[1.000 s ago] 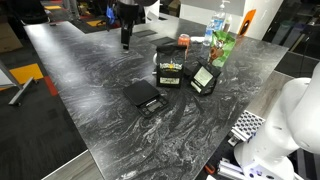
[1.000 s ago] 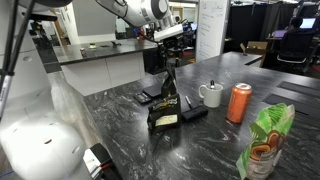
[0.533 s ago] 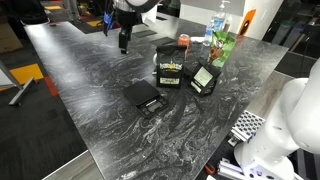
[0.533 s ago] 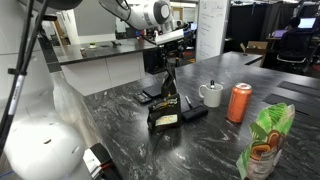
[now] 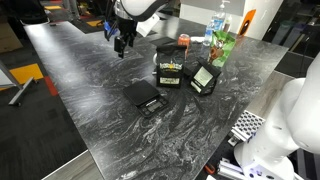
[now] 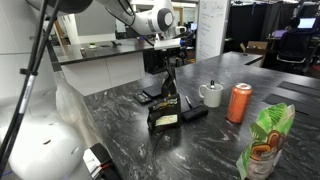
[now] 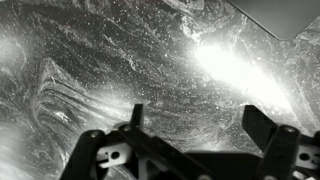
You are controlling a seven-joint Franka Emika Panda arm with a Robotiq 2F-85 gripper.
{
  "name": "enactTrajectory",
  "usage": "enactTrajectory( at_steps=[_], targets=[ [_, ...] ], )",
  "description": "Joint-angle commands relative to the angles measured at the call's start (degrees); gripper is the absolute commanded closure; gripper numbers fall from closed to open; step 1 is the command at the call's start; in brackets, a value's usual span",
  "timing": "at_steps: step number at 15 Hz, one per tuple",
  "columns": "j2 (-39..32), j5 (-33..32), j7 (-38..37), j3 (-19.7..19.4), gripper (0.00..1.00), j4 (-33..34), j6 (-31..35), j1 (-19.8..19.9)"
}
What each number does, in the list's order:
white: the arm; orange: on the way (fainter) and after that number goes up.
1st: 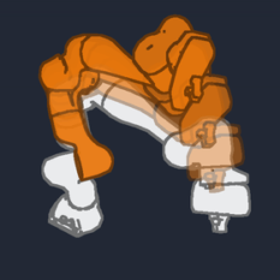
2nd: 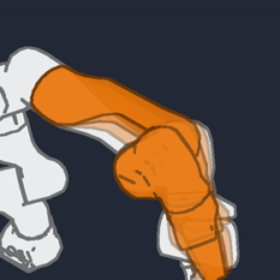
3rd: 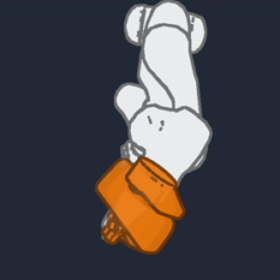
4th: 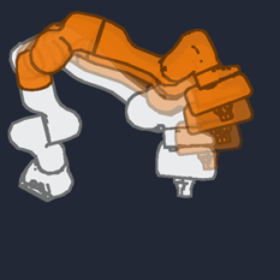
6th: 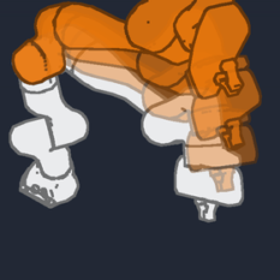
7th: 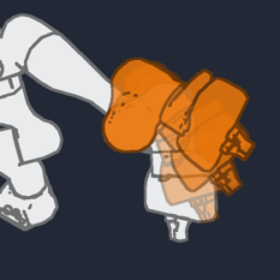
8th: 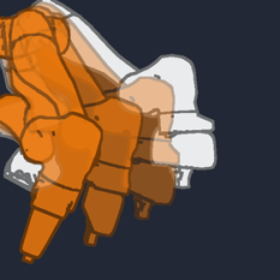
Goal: Remove the black packet from the scale, put it on the counter, move the counter backwards and then put the smaller black packet on the scale
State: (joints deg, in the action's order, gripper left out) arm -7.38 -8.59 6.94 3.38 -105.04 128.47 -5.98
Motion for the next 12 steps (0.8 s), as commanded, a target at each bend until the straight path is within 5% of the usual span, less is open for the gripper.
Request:
enactTrajectory(
  at_steps=[1, 12],
  targets=[
    [-2.0, -0.3, -6.8, 0.1, 0.0, 0.4, 0.0, 0.0],
    [-9.2, 5.1, -19.7, 0.7, 0.0, -0.1, 4.0, -1.7]
  ],
)
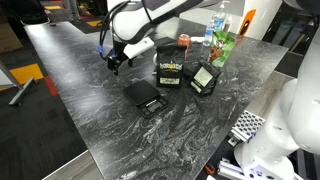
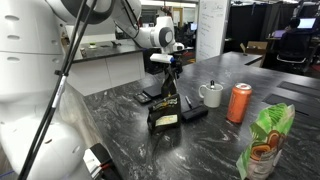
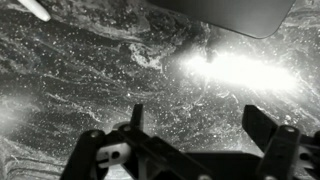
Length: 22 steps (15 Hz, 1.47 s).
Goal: Remove the black packet from the scale, put it on the counter, move the counter backwards and then put the smaller black packet on the scale
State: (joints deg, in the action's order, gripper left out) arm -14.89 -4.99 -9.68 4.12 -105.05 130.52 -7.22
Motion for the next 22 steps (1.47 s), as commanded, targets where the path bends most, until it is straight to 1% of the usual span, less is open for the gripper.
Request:
enactTrajectory(
  at_steps=[1, 5, 10, 15, 19, 22],
  targets=[
    [-2.1, 1.4, -4.7, -0.2, 0.0, 0.0, 1.8, -0.8],
    [-2.6, 0.9, -11.2, -0.4, 0.0, -0.4, -0.8, -2.5],
    [-1.5, 0.7, -19.7, -0.2, 0.0, -4.9, 2.0, -5.2],
    [0.0, 1.0, -26.3, -0.1, 0.0, -10.2, 5.1, -7.0],
    [3.5, 3.1, -28.7, 1.4, 0.0, -13.3, 2.0, -7.5],
    [6.5, 2.9, -32.3, 2.6, 0.0, -16.0, -0.3, -8.4]
  ],
)
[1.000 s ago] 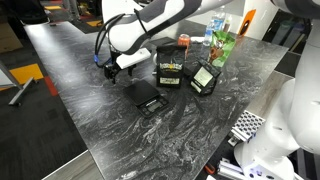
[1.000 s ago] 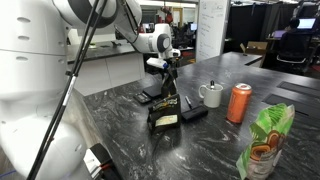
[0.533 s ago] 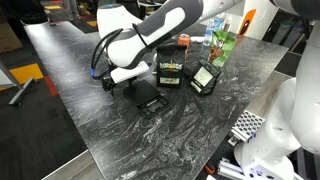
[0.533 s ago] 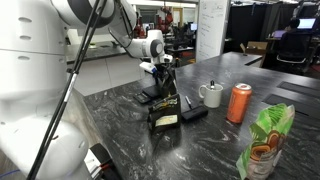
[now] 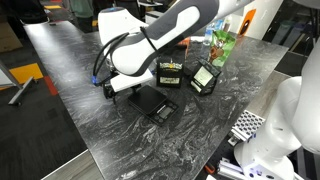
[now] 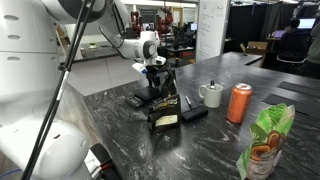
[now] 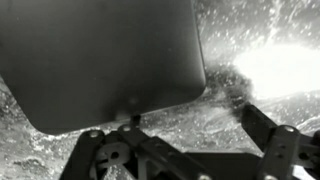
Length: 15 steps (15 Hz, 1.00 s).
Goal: Remove the black packet from the scale, put it on the counter, move the counter backwards and then put the smaller black packet on the scale
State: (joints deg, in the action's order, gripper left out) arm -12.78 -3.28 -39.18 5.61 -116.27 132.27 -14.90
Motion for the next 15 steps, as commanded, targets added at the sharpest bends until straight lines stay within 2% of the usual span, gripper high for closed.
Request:
enactTrajectory(
  at_steps=[1, 6, 11, 13, 15],
  targets=[
    [5.5, 0.9, -4.1, 1.6, 0.0, -5.9, -2.7, -1.0],
    [10.4, 0.9, -9.4, 4.1, 0.0, -10.1, -6.1, -1.4],
    [13.6, 0.3, -11.2, 5.7, 0.0, -13.2, -6.4, -0.8],
    [13.9, -6.1, -8.7, 5.4, 0.0, -12.5, -5.2, -0.2],
    [14.3, -13.4, -7.0, 5.1, 0.0, -10.3, -7.2, 0.6]
  ],
)
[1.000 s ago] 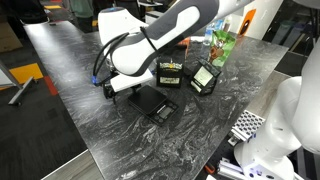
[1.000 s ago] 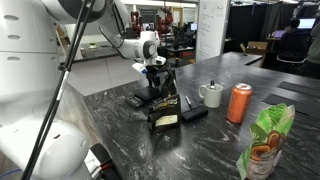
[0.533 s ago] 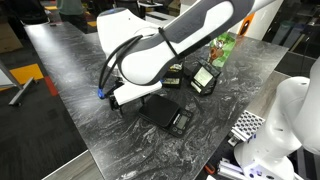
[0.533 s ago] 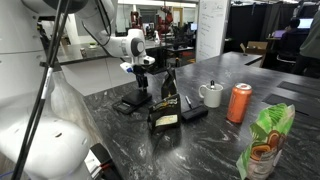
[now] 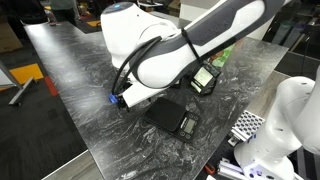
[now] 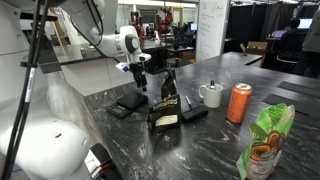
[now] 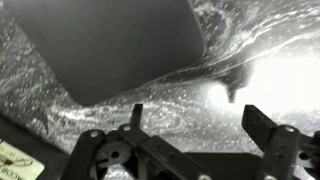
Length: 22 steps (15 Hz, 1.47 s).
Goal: Remove the black packet from the scale, put it on the counter, move the counter backwards and then put the smaller black packet on the scale
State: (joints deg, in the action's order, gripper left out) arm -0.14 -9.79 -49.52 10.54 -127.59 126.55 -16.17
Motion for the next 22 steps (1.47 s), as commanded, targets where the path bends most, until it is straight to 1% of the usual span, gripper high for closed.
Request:
enactTrajectory(
  at_steps=[1, 4, 5, 7, 8, 10, 13, 16, 20, 22],
  targets=[
    [2.0, -9.4, 4.7, 0.1, 0.0, 2.5, -2.8, 2.3],
    [3.7, -11.8, 11.0, 0.0, 0.0, 5.8, -4.1, 3.5],
    [5.2, -11.3, 15.2, -0.2, 0.0, 5.7, -0.4, 3.8],
    [7.6, -8.4, 21.9, -0.3, 0.0, 6.7, 0.8, 4.3],
    [9.1, -6.3, 24.3, -0.3, 0.0, 7.4, -1.5, 4.5],
    [12.3, -2.8, 26.8, -0.2, 0.0, 8.0, -6.2, 4.9],
    [18.2, -0.5, 25.4, 0.2, 0.0, 7.3, -13.2, 6.0],
    [24.9, 1.3, 23.2, 0.5, 0.0, 4.9, -17.9, 6.9],
    [32.9, 4.3, 22.0, -0.7, 0.0, -0.4, -19.3, 8.7],
    [36.9, 5.2, 20.7, -1.4, 0.0, -4.2, -19.3, 10.6]
  ],
)
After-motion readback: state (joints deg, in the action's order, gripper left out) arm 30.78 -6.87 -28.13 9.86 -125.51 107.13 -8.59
